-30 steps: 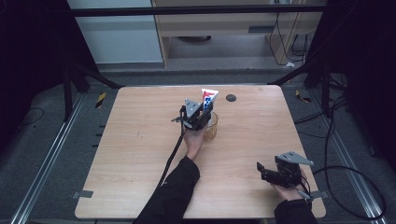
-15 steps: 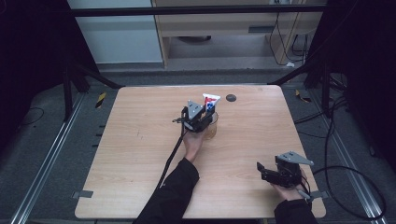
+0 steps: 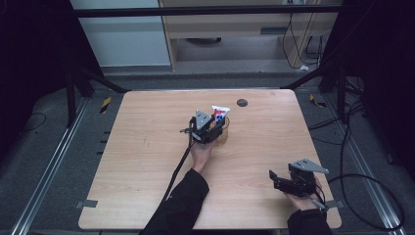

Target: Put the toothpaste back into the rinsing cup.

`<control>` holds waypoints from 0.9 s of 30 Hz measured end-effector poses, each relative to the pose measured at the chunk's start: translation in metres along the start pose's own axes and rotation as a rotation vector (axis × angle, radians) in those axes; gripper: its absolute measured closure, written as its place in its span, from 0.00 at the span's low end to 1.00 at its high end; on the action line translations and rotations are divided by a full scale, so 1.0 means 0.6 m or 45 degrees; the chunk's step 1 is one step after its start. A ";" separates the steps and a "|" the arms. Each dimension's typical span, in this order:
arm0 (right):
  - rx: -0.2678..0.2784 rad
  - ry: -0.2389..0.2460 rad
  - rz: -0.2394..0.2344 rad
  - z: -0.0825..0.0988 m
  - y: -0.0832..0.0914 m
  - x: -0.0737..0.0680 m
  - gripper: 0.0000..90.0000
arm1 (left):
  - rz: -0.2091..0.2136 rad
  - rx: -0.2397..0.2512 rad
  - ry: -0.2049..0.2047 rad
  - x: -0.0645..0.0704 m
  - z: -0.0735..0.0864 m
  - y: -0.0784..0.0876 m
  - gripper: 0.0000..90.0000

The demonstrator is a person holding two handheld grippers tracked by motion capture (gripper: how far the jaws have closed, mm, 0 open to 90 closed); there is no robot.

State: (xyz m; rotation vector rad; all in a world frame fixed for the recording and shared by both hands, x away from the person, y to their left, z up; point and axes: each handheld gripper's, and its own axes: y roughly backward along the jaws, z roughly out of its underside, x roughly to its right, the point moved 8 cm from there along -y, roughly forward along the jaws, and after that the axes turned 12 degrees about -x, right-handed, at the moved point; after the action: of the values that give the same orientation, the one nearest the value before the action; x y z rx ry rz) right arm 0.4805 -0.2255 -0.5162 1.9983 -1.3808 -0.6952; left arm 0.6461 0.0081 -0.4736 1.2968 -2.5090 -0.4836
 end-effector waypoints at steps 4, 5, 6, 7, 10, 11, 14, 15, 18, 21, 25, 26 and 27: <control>-0.001 0.001 0.000 0.000 0.001 0.000 0.24 | 0.018 0.026 -0.010 0.003 -0.010 0.024 0.51; 0.000 0.000 0.001 0.000 0.001 0.000 0.24 | 0.013 0.019 -0.012 0.003 -0.010 0.030 0.48; 0.000 -0.002 0.001 0.000 0.001 0.000 0.24 | 0.010 0.015 -0.013 0.003 -0.009 0.035 0.45; 0.002 -0.001 0.002 0.000 0.001 0.000 0.24 | 0.007 0.005 -0.016 0.004 -0.006 0.042 0.43; 0.003 -0.001 0.005 -0.001 0.002 -0.001 0.24 | -0.012 -0.021 -0.033 -0.001 0.004 0.064 0.36; 0.004 -0.003 0.007 -0.001 0.003 -0.001 0.23 | -0.017 -0.024 -0.038 -0.003 0.007 0.072 0.36; 0.009 -0.010 0.006 -0.001 0.005 -0.002 0.22 | -0.032 -0.052 -0.045 -0.013 0.016 0.097 0.31; 0.010 -0.011 0.007 -0.001 0.005 -0.003 0.22 | -0.040 -0.063 -0.057 -0.017 0.020 0.107 0.30; 0.017 -0.005 0.022 -0.002 0.004 -0.004 0.20 | -0.062 -0.092 -0.086 -0.028 0.032 0.131 0.27; 0.017 -0.006 0.022 -0.001 0.004 -0.004 0.19 | -0.088 -0.130 -0.103 -0.044 0.048 0.158 0.25; 0.021 -0.016 0.023 0.001 0.005 -0.002 0.19 | -0.118 -0.182 -0.119 -0.069 0.074 0.195 0.25; 0.024 -0.015 0.028 0.001 0.005 -0.001 0.18 | -0.128 -0.181 -0.121 -0.074 0.076 0.201 0.25; 0.023 -0.025 0.026 0.002 0.005 -0.001 0.18 | -0.140 -0.190 -0.114 -0.080 0.079 0.207 0.25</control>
State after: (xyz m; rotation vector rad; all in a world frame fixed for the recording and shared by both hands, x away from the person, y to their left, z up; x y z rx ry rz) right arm 0.4773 -0.2261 -0.5146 1.9936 -1.4216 -0.6969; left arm 0.5635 0.1230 -0.4694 1.3878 -2.4273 -0.7541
